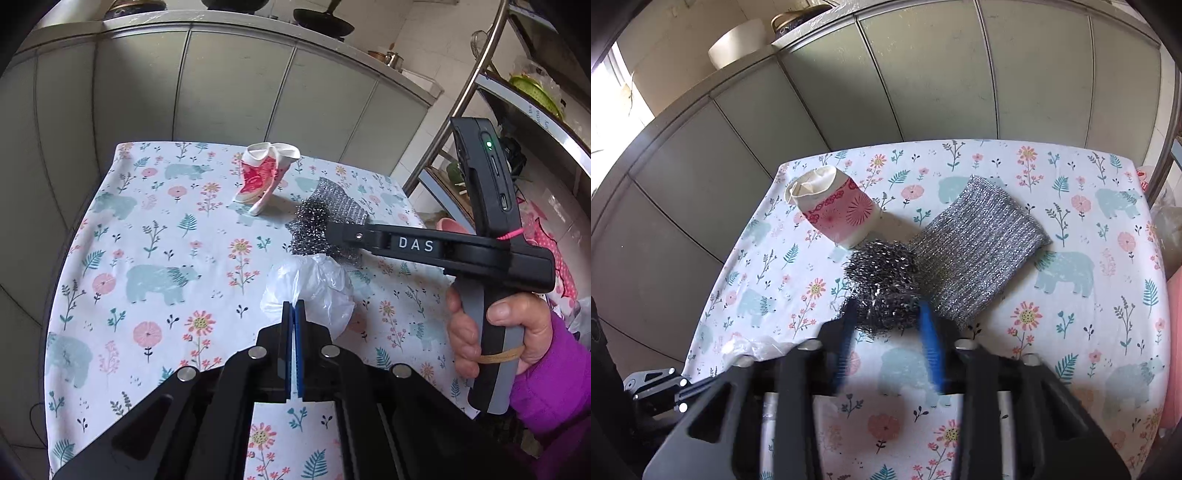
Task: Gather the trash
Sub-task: 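Grasp the steel wool ball with the right gripper, then carry the plastic bag and steel wool in both grippers over the pink bucket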
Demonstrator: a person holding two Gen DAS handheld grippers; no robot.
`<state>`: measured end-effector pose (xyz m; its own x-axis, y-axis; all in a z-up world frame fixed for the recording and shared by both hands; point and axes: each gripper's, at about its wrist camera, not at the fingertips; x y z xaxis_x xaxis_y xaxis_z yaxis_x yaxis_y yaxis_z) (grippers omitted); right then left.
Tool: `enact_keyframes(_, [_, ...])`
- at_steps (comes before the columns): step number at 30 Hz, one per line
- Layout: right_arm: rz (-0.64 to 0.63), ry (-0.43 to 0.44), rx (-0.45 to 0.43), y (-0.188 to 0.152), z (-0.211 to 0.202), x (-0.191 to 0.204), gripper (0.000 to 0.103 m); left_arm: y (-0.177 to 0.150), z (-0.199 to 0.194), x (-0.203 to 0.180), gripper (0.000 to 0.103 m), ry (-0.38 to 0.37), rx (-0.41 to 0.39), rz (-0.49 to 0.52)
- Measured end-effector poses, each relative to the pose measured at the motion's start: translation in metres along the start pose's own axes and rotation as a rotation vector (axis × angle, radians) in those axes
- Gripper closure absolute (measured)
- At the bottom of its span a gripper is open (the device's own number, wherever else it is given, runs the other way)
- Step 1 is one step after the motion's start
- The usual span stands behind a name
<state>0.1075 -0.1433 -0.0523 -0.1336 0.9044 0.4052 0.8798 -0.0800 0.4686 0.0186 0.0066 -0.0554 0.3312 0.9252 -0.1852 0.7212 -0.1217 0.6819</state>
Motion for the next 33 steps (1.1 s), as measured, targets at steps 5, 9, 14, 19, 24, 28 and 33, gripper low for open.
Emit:
enact_keyframes(5, [-0.009,0.01,-0.027,-0.004,-0.013,0.001,0.082,-0.001,-0.006,0.0,0.102,0.01,-0.01,0.0])
enact_keyframes(9, [-0.003,0.02,-0.054,-0.012,-0.033,-0.003,0.082,0.0,-0.013,-0.003,0.102,0.018,-0.024,0.007])
enact_keyframes(14, [0.009,0.014,-0.108,-0.027,-0.069,-0.012,0.082,0.002,-0.02,-0.009,0.102,0.029,-0.037,0.01])
enact_keyframes(19, [0.03,-0.005,-0.146,-0.043,-0.1,-0.026,0.082,0.005,-0.026,-0.02,0.102,0.034,-0.05,0.022])
enact_keyframes(24, [0.065,-0.026,-0.192,-0.058,-0.127,-0.044,0.082,0.01,-0.03,-0.035,0.102,0.028,-0.066,0.044])
enact_keyframes(28, [0.101,-0.053,-0.238,-0.068,-0.15,-0.063,0.082,0.016,-0.03,-0.051,0.102,0.02,-0.074,0.072])
enact_keyframes(33, [0.171,-0.091,-0.295,-0.08,-0.178,-0.096,0.082,0.025,-0.023,-0.077,0.102,-0.014,-0.077,0.114])
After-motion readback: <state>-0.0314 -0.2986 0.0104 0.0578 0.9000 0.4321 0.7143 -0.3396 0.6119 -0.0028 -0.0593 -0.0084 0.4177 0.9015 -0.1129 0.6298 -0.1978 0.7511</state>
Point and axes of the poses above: each gripper's, at about its wrist camera, not at the fingertips, and z roughly the way its jaws point, x to its left, y to its top, and after that the axes turned 10 degrees about z, right-handed
